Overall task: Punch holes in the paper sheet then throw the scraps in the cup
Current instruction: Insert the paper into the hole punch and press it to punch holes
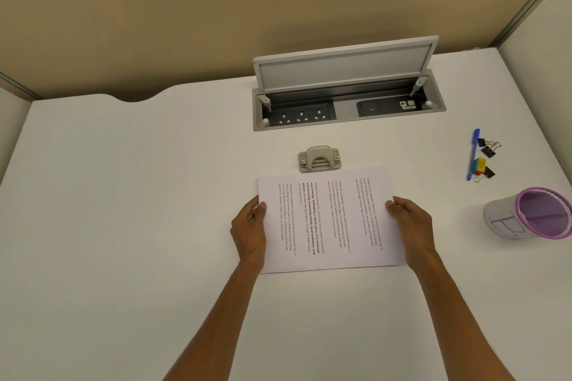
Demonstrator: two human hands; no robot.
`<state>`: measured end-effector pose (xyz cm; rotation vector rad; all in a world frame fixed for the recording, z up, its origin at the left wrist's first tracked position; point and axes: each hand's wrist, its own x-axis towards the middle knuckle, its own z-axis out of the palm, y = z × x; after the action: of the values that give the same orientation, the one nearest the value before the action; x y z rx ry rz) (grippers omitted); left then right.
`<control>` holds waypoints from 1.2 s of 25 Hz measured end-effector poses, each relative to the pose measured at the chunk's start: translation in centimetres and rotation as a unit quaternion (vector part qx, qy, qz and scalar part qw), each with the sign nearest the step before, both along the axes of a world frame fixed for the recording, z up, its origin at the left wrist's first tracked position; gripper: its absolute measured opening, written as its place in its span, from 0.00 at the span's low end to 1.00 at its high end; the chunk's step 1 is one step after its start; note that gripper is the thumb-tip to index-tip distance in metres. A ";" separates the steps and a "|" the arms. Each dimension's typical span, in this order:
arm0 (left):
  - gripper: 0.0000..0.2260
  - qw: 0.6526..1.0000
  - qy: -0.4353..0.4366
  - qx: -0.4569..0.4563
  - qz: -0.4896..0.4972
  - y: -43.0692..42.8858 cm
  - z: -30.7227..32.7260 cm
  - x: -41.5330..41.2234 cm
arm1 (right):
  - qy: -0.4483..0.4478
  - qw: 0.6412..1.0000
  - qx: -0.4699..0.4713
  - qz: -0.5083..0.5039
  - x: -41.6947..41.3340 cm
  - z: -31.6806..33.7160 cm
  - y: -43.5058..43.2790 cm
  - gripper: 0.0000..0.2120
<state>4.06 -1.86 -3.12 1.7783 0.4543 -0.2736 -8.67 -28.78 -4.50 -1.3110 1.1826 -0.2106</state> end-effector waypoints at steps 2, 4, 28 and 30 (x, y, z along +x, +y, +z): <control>0.15 1.000 0.003 -0.015 0.006 0.2 -0.1 -0.4 | -0.004 1.000 -0.003 -0.001 -0.2 0.1 0.1 0.04; 0.15 1.000 0.004 -0.024 0.012 0.1 -0.1 -0.3 | -0.008 1.000 -0.002 -0.002 0.1 0.3 0.0 0.04; 0.15 0.999 -0.007 0.039 -0.018 -0.7 -0.8 2.1 | 0.027 0.999 -0.032 0.010 3.6 0.6 -0.8 0.08; 0.15 0.999 -0.007 0.047 -0.022 -0.7 -0.7 2.3 | 0.031 0.999 -0.041 0.010 3.7 0.7 -0.6 0.08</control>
<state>6.36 -2.54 -3.86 1.8815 0.4243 -0.2733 -4.95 -29.41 -3.80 -1.4093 1.2231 -0.2081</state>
